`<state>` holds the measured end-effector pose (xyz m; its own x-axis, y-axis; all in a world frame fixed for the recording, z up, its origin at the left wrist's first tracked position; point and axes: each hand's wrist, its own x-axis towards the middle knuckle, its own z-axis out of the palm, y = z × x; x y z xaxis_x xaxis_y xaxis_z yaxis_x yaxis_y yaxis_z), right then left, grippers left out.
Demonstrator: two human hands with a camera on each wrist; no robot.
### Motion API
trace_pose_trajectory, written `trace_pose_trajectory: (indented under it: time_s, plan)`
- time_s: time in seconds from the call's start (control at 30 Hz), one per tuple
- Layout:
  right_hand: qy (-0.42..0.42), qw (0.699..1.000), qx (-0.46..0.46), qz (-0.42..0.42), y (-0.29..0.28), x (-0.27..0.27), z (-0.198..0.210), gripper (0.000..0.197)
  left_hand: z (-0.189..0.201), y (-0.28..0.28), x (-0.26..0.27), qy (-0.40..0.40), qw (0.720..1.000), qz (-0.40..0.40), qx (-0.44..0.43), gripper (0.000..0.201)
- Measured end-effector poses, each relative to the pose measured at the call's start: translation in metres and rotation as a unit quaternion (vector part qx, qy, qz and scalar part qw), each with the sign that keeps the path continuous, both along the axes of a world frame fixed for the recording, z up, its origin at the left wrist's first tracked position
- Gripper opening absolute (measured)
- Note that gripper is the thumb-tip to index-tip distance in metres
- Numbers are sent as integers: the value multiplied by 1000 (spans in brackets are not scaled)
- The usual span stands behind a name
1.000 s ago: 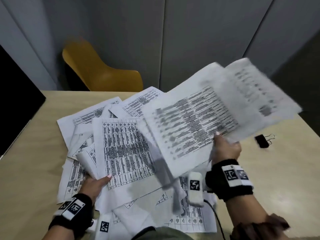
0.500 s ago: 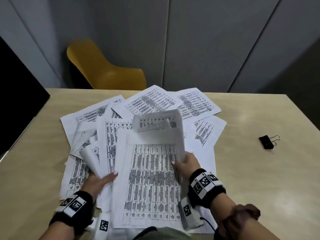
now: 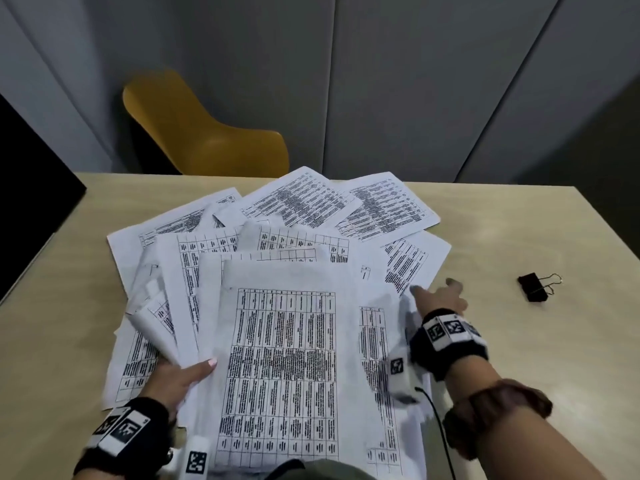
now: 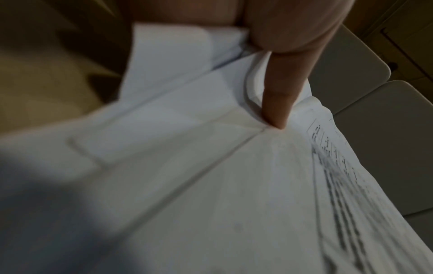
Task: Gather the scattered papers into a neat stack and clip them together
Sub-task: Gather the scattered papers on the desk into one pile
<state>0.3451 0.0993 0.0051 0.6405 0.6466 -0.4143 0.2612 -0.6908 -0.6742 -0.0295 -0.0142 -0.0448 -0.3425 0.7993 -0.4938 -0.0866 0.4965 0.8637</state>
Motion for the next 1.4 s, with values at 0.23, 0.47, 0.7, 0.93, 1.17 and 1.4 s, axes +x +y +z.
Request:
trace_pose_trajectory:
  time_s: [0.23, 0.47, 0.7, 0.93, 1.17, 1.4]
  plan:
    - [53, 998, 17, 14, 0, -5, -8, 55, -5, 0, -4, 1, 1000, -4, -19, 21]
    - [-8, 982, -55, 182, -27, 3, -7, 22, 0, 0, -4, 9, 1000, -19, -21, 27]
    - [13, 987, 34, 156, -51, 6, -1, 40, 14, 1, 1, 8, 1000, -13, -12, 32]
    - [40, 991, 9, 126, -72, -9, -22, 58, 7, 2, -4, 2, 1000, -20, -15, 34]
    - [113, 991, 68, -3, -94, 1, -28, 40, 18, 1, 3, -5, 1000, -22, -10, 37]
    - [17, 995, 94, -40, -107, 18, -12, 38, -33, 5, -22, -20, 998, -1, -53, 66]
